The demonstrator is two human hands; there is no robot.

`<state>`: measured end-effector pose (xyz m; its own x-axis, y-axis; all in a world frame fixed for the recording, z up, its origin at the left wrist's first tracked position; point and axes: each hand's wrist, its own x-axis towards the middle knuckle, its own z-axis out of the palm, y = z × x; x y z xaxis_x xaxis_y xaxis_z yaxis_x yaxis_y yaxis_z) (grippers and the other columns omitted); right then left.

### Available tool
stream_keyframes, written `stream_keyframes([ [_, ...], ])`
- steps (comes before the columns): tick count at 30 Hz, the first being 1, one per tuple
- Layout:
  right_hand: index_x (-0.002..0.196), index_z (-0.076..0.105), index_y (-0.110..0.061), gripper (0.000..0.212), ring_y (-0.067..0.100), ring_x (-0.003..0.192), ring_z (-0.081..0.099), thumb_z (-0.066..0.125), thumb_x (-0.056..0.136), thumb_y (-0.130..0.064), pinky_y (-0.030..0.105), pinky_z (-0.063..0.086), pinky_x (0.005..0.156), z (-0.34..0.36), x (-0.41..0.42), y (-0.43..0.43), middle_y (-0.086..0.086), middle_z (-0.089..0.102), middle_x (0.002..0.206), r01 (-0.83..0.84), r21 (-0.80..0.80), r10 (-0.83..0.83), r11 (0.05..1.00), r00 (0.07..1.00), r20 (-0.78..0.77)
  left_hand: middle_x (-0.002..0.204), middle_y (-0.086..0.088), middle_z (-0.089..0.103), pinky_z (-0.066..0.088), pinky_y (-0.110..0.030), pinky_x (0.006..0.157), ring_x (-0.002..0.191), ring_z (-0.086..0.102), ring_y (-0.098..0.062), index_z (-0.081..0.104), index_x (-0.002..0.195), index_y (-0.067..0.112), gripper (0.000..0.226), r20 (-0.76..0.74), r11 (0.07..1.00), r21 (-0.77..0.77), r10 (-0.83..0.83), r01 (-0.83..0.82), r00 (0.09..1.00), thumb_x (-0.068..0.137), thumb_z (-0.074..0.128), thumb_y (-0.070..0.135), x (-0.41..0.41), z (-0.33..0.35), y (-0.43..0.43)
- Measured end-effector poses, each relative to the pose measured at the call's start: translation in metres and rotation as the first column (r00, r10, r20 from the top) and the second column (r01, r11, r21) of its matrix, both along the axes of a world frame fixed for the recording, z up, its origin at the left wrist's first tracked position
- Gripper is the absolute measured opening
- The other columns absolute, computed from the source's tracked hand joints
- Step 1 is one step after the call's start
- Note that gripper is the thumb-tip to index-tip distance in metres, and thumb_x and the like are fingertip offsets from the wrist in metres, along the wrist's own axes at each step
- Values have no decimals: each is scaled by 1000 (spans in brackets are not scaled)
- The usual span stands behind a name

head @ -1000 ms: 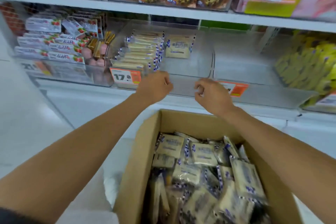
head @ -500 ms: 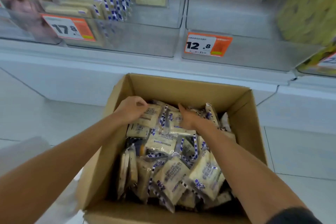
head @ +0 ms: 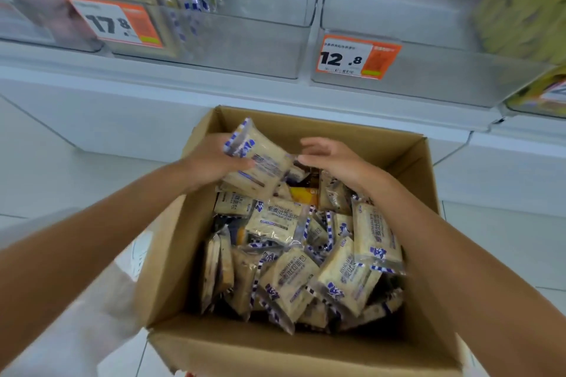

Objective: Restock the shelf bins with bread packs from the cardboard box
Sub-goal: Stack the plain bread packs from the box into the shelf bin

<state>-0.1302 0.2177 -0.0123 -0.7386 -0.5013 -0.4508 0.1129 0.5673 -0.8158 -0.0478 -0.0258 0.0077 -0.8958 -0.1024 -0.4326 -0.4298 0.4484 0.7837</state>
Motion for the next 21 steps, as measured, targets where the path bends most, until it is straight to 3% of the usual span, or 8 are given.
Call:
stream_keyframes([
  [2,141,47,-22,56,14,122,51,66,90,-33,29,41,96,-25,13,8,-3,53,137,-7,113,2,994,999,51,97,-6,73,55,-27,68,86,71,-20,67,104,10,26,-6,997,35,74,-74,997,82,78,19,8,13,-23],
  [4,145,42,-15,64,21,132,46,68,89,-32,31,40,104,-56,30,2,4,46,146,-69,202,45,977,992,122,102,-7,73,55,-34,73,94,70,-26,65,109,9,33,1,984,84,156,-155,988,81,79,18,13,18,-36],
  [7,151,29,-12,83,26,136,41,68,86,-44,34,38,107,-90,48,-19,6,37,153,-151,332,107,931,983,146,101,-2,74,57,-32,69,90,71,-19,64,110,11,32,-20,979,77,191,-189,981,82,78,16,21,18,-37],
  [11,131,52,-10,70,24,114,57,73,79,-51,34,48,92,-106,52,-32,7,59,130,-162,550,203,820,979,-15,97,6,73,58,-30,69,88,71,-14,63,108,19,29,-44,979,86,192,-187,981,82,77,16,30,14,-39],
  [14,128,56,-11,67,25,114,58,79,75,-45,34,48,89,-90,44,-21,2,61,118,-159,504,192,849,981,-15,101,3,73,59,-36,76,91,71,-16,63,111,21,30,-45,973,108,208,-202,977,84,76,17,30,10,-42],
  [18,93,65,-17,30,13,79,64,84,72,-29,29,50,72,-27,28,9,-5,66,86,-112,314,141,943,987,-73,109,-1,72,57,-43,87,100,70,-22,60,119,16,33,-79,960,180,231,-214,970,89,71,15,28,14,-39],
  [21,94,65,-20,27,11,82,69,83,74,-22,26,53,69,38,23,14,-5,71,92,-77,156,99,985,986,-135,114,-1,71,57,-46,89,105,68,-23,56,126,19,41,-79,960,225,192,-170,978,88,72,26,25,22,-30],
])
